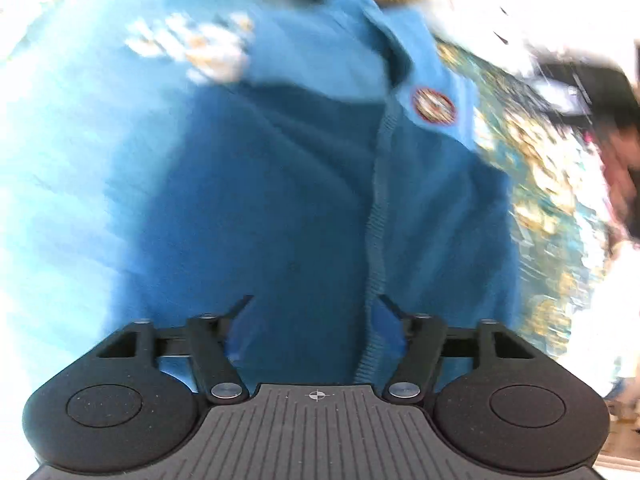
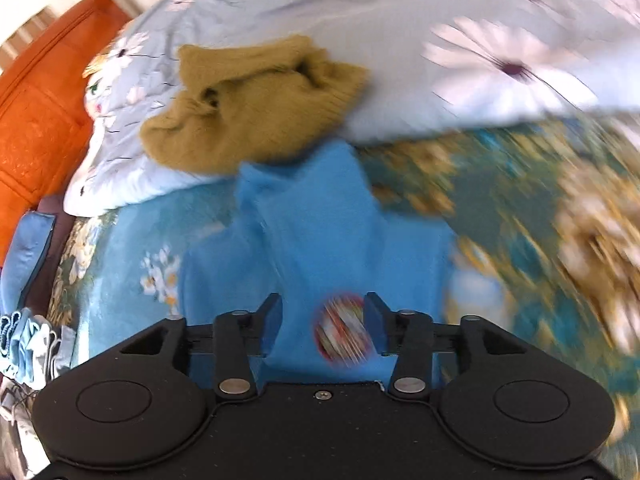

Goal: Fold clothes

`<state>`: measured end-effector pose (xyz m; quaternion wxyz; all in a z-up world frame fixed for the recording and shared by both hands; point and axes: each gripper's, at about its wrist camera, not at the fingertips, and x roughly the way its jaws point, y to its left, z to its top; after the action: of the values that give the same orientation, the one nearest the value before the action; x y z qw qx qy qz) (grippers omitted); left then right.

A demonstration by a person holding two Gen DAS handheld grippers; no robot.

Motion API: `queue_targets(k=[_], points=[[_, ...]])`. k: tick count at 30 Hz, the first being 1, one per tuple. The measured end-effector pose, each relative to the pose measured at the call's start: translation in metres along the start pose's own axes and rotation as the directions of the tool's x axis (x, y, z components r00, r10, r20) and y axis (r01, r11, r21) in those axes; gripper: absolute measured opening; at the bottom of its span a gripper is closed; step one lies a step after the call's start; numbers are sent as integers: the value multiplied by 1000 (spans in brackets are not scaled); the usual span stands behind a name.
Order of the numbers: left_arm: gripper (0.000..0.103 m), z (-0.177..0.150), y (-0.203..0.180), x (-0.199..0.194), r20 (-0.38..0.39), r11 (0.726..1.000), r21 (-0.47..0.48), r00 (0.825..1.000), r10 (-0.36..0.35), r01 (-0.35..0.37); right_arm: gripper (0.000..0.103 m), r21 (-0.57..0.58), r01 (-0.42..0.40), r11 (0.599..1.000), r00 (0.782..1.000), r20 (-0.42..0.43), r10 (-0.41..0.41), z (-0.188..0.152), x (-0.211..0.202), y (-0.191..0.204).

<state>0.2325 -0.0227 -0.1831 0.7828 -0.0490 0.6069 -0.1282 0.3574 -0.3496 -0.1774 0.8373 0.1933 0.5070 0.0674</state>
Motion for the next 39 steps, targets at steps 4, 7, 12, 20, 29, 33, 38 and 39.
queue_targets(k=[4, 7, 12, 20, 29, 33, 38, 39], points=[[75, 11, 45, -1, 8, 991, -30, 991, 130, -130, 49, 111, 71, 991, 988, -141, -54, -78, -20, -39], [76, 10, 80, 0, -21, 987, -44, 988, 154, -155, 49, 200, 93, 975, 972, -231, -45, -130, -29, -56], [76, 8, 103, 22, -90, 989, -4, 985, 149, -150, 54, 253, 119, 960, 955, -294, -41, -185, -30, -59], [47, 1, 109, 28, -157, 997, 32, 985, 75, -70, 53, 300, 138, 944, 956, -290, -48, -191, -19, -61], [13, -15, 102, 13, -104, 999, -12, 993, 51, -53, 12, 264, 169, 950, 953, -288, -90, -179, -20, -55], [13, -20, 107, 9, -97, 996, -77, 994, 45, -52, 13, 248, 183, 951, 952, -287, -108, -174, -20, -52], [18, -9, 105, -5, -114, 998, -47, 992, 44, -50, 22, 221, 177, 959, 950, -294, -107, -164, -21, -46], [20, -5, 105, -8, -105, 998, -35, 994, 40, -44, 22, 217, 170, 961, 952, -287, -104, -161, -25, -46]])
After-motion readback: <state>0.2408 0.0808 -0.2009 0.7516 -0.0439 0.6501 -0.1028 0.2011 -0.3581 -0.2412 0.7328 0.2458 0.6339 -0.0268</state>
